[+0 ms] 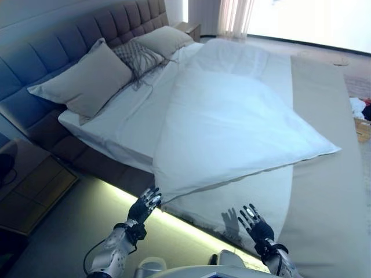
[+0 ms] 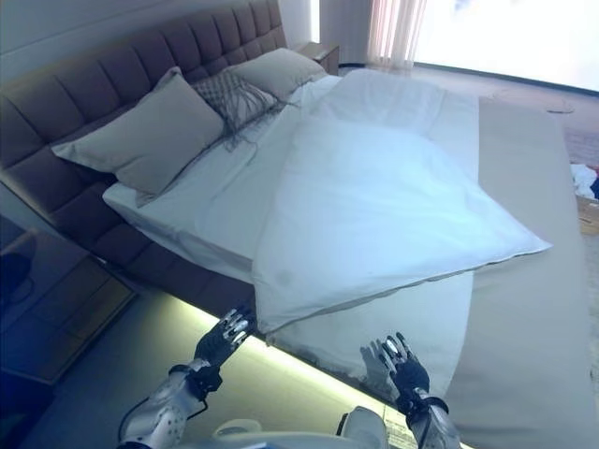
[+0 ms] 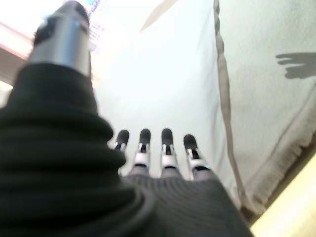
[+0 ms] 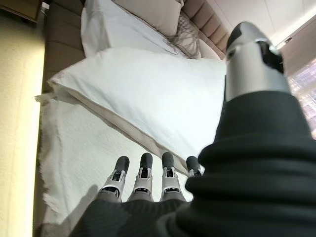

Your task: Make the bed neatly

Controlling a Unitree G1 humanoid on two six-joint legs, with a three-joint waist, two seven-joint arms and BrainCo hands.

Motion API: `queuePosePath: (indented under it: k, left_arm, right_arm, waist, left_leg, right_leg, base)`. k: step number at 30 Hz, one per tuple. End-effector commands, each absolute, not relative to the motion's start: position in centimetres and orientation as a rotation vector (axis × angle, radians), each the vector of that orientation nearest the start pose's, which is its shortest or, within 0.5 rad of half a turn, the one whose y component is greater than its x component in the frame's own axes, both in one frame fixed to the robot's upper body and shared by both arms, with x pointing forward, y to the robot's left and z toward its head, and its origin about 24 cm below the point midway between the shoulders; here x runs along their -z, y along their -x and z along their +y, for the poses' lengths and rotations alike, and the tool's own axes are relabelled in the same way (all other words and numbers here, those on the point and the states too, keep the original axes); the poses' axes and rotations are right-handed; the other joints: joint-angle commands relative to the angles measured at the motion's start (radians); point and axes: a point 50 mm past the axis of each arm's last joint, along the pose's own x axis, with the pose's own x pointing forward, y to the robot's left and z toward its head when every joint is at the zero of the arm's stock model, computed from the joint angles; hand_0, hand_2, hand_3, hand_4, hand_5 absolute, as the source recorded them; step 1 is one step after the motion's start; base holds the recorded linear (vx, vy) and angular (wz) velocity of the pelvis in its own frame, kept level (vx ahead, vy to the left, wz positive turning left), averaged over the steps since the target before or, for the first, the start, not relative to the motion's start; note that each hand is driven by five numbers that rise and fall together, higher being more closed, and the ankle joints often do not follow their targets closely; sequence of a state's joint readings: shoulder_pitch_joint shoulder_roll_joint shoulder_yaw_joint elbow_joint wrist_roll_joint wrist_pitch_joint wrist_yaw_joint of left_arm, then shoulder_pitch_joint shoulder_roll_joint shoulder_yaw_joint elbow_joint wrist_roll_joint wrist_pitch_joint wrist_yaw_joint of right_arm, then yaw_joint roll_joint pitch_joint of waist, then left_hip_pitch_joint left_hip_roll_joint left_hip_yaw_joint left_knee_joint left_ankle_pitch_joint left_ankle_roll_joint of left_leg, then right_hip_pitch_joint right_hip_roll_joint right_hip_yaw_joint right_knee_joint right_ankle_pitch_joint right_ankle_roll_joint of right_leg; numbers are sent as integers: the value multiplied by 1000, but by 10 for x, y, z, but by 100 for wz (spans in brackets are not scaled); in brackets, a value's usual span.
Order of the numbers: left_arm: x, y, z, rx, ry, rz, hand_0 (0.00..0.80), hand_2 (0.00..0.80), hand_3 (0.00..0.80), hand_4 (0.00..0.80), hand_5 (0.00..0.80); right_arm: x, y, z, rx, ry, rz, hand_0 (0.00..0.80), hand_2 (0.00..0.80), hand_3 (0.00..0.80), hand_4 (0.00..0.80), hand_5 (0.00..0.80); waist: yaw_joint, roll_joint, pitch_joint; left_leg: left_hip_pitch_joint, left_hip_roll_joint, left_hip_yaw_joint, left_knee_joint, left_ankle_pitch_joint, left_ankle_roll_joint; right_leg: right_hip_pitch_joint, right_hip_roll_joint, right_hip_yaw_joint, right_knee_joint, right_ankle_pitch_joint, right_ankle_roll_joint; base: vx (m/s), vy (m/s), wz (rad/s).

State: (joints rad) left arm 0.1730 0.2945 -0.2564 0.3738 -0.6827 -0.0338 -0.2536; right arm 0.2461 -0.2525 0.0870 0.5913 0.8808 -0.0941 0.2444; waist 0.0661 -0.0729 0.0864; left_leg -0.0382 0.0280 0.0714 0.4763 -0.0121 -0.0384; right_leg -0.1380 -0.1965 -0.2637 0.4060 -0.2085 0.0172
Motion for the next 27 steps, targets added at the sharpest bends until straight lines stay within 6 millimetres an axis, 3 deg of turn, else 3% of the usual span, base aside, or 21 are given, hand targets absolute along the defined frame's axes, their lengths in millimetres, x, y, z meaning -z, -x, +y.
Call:
queuePosePath:
  k: [1, 3, 8, 11, 14, 16, 19, 22, 24, 27]
  left_arm:
    - [41, -187, 161, 293, 446, 342, 0, 0, 0, 0, 0]
    - [43, -184, 165, 287, 437, 346, 0, 0, 0, 0, 0]
    - [46, -180, 167, 322, 426, 374, 0, 0, 0, 0, 0]
    - [50, -178, 162, 340, 423, 401, 0, 0, 0, 0, 0]
    - [55, -173, 162, 345, 433, 428, 0, 0, 0, 0, 0]
    - [55, -169, 164, 359, 438, 439, 0, 0, 0, 0, 0]
    - [55, -168, 168, 363, 427, 446, 0, 0, 0, 0, 0]
    - [53, -171, 173, 340, 401, 445, 0, 0, 0, 0, 0]
    - [50, -173, 176, 309, 407, 430, 0, 0, 0, 0, 0]
    - [47, -178, 181, 297, 381, 408, 0, 0, 0, 0, 0]
  right_arm:
    - [84, -148, -237, 169, -624, 441, 0, 0, 0, 0, 0]
    - [82, -152, -233, 166, -634, 439, 0, 0, 0, 0, 0]
    - [84, -150, -226, 192, -655, 466, 0, 0, 0, 0, 0]
    - [84, -146, -223, 203, -658, 470, 0, 0, 0, 0, 0]
    - [84, -141, -220, 208, -655, 479, 0, 0, 0, 0, 0]
    - [85, -137, -219, 206, -655, 481, 0, 0, 0, 0, 0]
    - [87, -132, -213, 209, -643, 500, 0, 0, 0, 0, 0]
    - [91, -131, -204, 232, -706, 518, 0, 0, 0, 0, 0]
    - [87, -133, -195, 186, -698, 507, 0, 0, 0, 0, 0]
    - [86, -137, -191, 197, -691, 494, 0, 0, 0, 0, 0]
  waist:
    - [-13, -20, 31]
    - [-2, -9, 39]
    - [34, 40, 31]
    - [48, 68, 37]
    - [49, 88, 43]
    - [51, 94, 43]
    - [42, 101, 31]
    - [42, 85, 8]
    - [48, 83, -11]
    - [56, 94, -28]
  left_leg:
    - [-83, -8, 55, 243, 25, 7]
    - [-79, 36, 34, 89, 77, -5]
    - [-50, 121, -49, -357, 228, -72]
    - [-76, 167, -61, -454, 293, -102]
    - [-77, 180, -60, -480, 279, -108]
    - [-60, 172, -68, -479, 235, -103]
    - [-24, 141, -44, -469, 160, -77]
    - [-33, 75, -20, -413, 111, -18]
    - [-37, 37, -14, -407, 93, 17]
    - [-46, -6, -8, -389, 67, 56]
  right_leg:
    - [102, 65, -37, -258, 219, 12]
    - [128, 88, -19, -261, 203, 15]
    - [171, 138, 14, -294, 167, 31]
    - [189, 138, 24, -268, 123, 29]
    - [192, 109, 25, -209, 89, 37]
    - [196, 72, 27, -175, 74, 51]
    - [199, -31, 35, -107, 52, 98]
    - [216, -135, 57, -53, 88, 141]
    - [185, -183, 80, -11, 159, 135]
    - [154, -214, 112, 68, 166, 112]
  base:
    - [170, -81, 31]
    - [231, -20, 1]
    - [322, 125, -1]
    - [346, 196, -7]
    - [361, 246, -39]
    - [418, 337, -33]
    - [414, 425, -23]
    - [399, 393, -10]
    - [327, 367, -2]
    - [222, 322, -3]
